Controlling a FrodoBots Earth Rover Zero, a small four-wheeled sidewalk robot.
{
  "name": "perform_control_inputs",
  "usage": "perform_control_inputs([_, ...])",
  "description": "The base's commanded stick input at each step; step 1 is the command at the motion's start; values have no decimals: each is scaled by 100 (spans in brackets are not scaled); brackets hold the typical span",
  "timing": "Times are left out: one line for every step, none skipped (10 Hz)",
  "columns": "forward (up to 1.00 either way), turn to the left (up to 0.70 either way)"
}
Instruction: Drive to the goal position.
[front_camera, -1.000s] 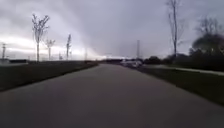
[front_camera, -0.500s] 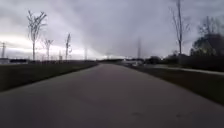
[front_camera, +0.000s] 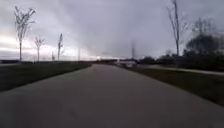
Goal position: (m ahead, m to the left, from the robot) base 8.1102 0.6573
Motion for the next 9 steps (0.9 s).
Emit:
perform_control_inputs([100, 0])
perform_control_inputs([100, 0])
perform_control_inputs([100, 0])
perform_control_inputs([100, 0])
perform_control_inputs([100, 0])
perform_control_inputs([100, 0])
perform_control_inputs([100, 0])
perform_control_inputs([100, 0])
perform_control_inputs([100, 0])
